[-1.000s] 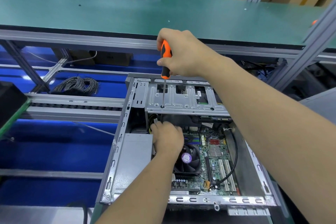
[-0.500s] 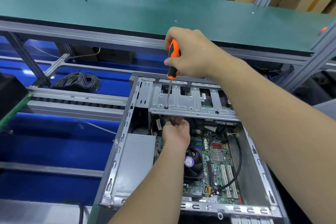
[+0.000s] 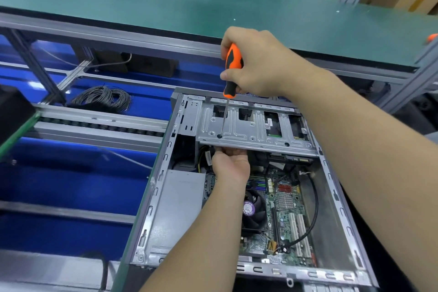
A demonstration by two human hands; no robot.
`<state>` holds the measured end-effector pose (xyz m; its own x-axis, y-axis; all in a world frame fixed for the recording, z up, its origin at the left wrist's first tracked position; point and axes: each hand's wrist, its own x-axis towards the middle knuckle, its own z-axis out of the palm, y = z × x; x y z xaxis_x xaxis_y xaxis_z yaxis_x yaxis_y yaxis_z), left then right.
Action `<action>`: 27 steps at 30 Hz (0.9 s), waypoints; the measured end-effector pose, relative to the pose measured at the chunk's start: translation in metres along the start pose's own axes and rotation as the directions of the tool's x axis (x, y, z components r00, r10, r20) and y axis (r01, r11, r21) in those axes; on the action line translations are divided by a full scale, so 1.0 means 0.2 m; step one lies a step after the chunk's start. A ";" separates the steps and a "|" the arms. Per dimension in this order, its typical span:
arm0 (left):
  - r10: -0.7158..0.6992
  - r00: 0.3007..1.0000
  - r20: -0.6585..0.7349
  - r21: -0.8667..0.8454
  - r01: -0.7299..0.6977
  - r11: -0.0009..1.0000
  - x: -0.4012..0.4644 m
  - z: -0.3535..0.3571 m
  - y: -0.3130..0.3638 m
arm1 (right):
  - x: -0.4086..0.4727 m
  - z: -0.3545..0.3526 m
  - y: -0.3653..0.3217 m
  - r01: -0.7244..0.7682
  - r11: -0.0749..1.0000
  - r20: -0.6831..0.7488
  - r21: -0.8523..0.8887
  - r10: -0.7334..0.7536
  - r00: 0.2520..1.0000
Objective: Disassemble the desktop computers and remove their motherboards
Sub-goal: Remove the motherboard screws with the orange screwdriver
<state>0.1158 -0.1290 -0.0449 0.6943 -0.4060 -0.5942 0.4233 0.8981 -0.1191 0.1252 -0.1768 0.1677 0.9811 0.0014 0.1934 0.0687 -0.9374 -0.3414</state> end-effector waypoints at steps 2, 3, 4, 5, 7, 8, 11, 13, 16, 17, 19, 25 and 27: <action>0.011 1.000 -0.016 -0.003 -0.011 1.000 0.00 0.00 0.00 | 0.00 0.00 0.00 -0.004 1.000 -0.003 0.016 0.004 1.000; 0.016 1.000 -0.024 -0.007 -0.016 1.000 0.01 0.00 0.00 | -0.01 0.00 0.01 -0.006 1.000 -0.005 0.024 0.006 1.000; 0.019 0.999 -0.031 -0.007 -0.019 1.000 0.01 -0.01 0.00 | -0.01 0.00 0.01 -0.007 1.000 -0.006 0.029 0.007 1.000; 0.020 0.999 -0.040 -0.003 -0.020 1.000 0.01 -0.01 0.01 | -0.02 0.00 0.01 -0.007 0.999 -0.007 0.034 0.008 1.000; 0.026 0.998 -0.062 0.030 -0.024 0.999 0.01 -0.01 0.01 | -0.02 -0.01 0.01 -0.011 0.999 -0.008 0.044 0.011 1.000; 0.045 0.995 -0.084 0.089 -0.038 0.995 0.00 -0.01 0.00 | -0.02 -0.01 0.02 -0.014 0.999 -0.011 0.047 0.014 1.000; 0.282 0.950 -0.134 0.613 -0.144 0.776 -0.04 -0.02 0.00 | -0.02 0.00 0.04 -0.033 0.998 -0.018 0.051 0.033 0.999; 0.420 0.907 0.023 0.934 -0.169 0.315 -0.07 -0.02 0.07 | -0.03 0.00 0.06 -0.044 0.997 -0.014 0.065 0.046 0.999; 0.033 0.974 0.222 0.826 -0.170 -0.537 -0.18 0.05 0.19 | -0.03 0.01 0.07 -0.036 0.996 -0.013 0.083 0.037 0.999; -0.119 0.974 0.191 0.631 -0.215 -0.745 -0.22 0.09 0.21 | -0.03 0.01 0.07 -0.028 0.996 -0.016 0.083 0.030 0.999; -0.241 0.956 0.166 0.306 -0.282 -0.909 -0.27 0.19 0.23 | -0.03 0.01 0.07 -0.012 0.996 -0.026 0.091 0.015 1.000; -0.267 0.958 0.103 0.144 -0.280 -0.949 -0.23 0.25 0.49 | -0.07 0.03 0.09 -0.021 0.991 -0.026 0.129 0.024 0.999; -0.222 0.959 0.174 0.293 -0.266 -0.919 -0.19 0.21 0.50 | -0.07 0.05 0.10 -0.029 0.988 -0.025 0.152 0.034 0.999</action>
<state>0.1572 -0.0316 -0.0007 0.6736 -0.6182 -0.4051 -0.4029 -0.7666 0.5000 0.1143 -0.1917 0.1486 0.9780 -0.0388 0.2048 0.0664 -0.8733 -0.4826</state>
